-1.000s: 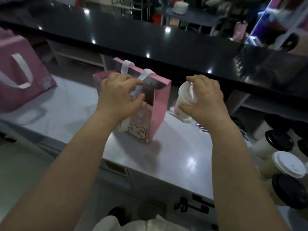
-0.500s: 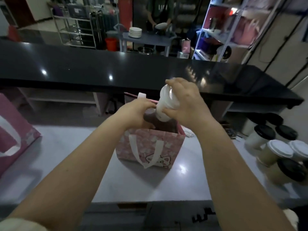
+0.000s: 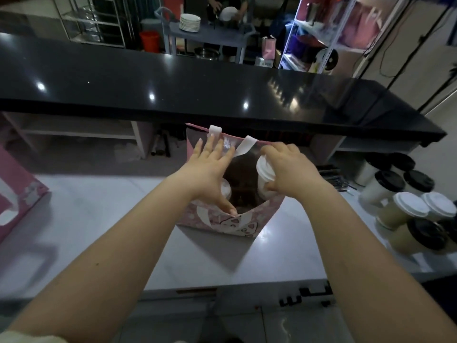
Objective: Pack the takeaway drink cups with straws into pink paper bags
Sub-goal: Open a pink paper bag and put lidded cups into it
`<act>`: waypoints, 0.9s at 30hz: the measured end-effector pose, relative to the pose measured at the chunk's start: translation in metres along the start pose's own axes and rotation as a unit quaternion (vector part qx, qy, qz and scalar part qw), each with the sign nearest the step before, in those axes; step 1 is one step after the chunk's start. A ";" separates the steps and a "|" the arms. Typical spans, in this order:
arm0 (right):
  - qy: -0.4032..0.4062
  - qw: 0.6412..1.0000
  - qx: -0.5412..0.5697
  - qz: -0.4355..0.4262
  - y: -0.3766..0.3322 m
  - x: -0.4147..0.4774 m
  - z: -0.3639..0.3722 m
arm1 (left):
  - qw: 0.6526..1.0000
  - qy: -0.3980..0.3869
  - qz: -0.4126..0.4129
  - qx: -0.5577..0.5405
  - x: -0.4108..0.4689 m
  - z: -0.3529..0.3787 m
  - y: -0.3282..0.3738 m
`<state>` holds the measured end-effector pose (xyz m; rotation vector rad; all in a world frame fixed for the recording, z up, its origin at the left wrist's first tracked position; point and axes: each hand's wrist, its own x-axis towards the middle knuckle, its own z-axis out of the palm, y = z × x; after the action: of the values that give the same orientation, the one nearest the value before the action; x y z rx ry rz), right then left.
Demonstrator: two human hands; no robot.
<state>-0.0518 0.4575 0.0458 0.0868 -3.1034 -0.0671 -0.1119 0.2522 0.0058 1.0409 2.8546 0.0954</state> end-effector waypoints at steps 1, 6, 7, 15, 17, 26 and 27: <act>0.003 1.000 -0.023 0.005 0.001 0.004 0.001 | 1.000 0.003 -0.002 0.006 -0.001 0.002 0.003; -0.003 0.991 -0.132 -0.023 -0.027 0.019 0.025 | 1.000 0.015 -0.012 0.021 -0.002 0.005 0.008; -0.009 0.990 -0.133 -0.042 -0.032 0.021 0.031 | 1.000 0.017 -0.013 0.023 -0.002 0.005 0.008; -0.051 0.998 0.001 -0.020 -0.028 0.032 0.063 | 0.999 0.028 -0.014 0.031 -0.009 0.003 0.007; -0.067 0.998 0.000 -0.011 -0.028 0.032 0.073 | 0.999 0.034 -0.014 0.036 -0.011 0.003 0.009; -0.057 0.998 0.036 0.009 -0.020 0.028 0.082 | 0.998 0.047 -0.018 0.037 -0.019 0.003 0.014; -0.044 0.999 0.024 0.005 -0.021 0.030 0.080 | 0.998 0.045 -0.017 0.036 -0.019 0.003 0.014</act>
<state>-0.0838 0.4383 -0.0336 0.0703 -3.1944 0.0050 -0.0880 0.2512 0.0056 1.0261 2.9753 0.0375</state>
